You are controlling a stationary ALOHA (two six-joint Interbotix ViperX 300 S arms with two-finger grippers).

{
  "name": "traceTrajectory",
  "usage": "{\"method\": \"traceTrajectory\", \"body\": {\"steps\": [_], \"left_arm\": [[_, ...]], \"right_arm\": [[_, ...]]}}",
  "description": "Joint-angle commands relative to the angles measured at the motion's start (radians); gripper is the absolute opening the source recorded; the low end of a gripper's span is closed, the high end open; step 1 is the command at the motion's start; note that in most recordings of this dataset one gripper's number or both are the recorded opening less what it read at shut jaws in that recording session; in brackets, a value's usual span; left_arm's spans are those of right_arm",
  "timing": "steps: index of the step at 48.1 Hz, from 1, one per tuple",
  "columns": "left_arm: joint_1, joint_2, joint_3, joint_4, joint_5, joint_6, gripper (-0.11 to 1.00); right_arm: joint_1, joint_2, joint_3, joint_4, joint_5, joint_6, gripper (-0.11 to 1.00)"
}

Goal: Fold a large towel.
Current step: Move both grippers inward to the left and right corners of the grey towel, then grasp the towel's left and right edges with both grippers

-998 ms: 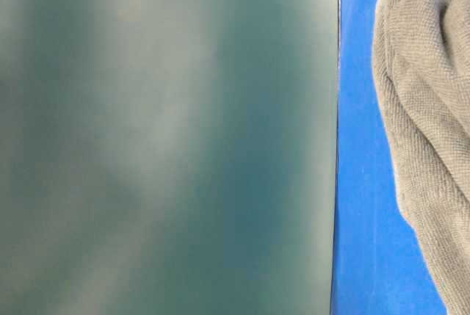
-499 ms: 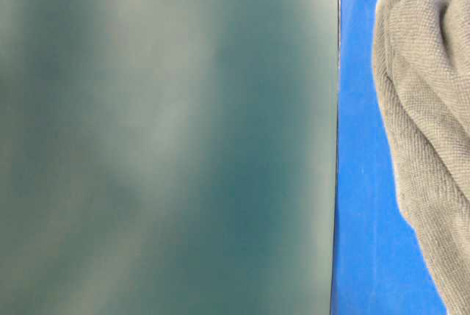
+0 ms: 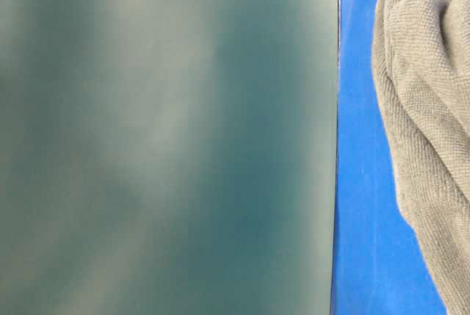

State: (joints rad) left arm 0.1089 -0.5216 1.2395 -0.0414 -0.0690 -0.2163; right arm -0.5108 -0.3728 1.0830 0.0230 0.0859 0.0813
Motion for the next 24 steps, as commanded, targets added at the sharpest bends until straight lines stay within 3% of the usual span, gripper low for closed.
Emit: {"method": "traceTrajectory", "body": {"steps": [1, 13, 24], "left_arm": [[0.006, 0.08, -0.017, -0.002, -0.057, -0.002, 0.87], [0.029, 0.304, -0.031, -0.002, -0.137, -0.006, 0.85], [0.031, 0.397, -0.075, -0.002, -0.133, -0.003, 0.83]], "right_arm": [[-0.008, 0.071, -0.034, 0.002, -0.015, 0.002, 0.63], [-0.034, 0.241, -0.075, -0.012, -0.037, 0.002, 0.6], [-0.041, 0.325, -0.071, -0.023, -0.048, 0.0, 0.6]]}}
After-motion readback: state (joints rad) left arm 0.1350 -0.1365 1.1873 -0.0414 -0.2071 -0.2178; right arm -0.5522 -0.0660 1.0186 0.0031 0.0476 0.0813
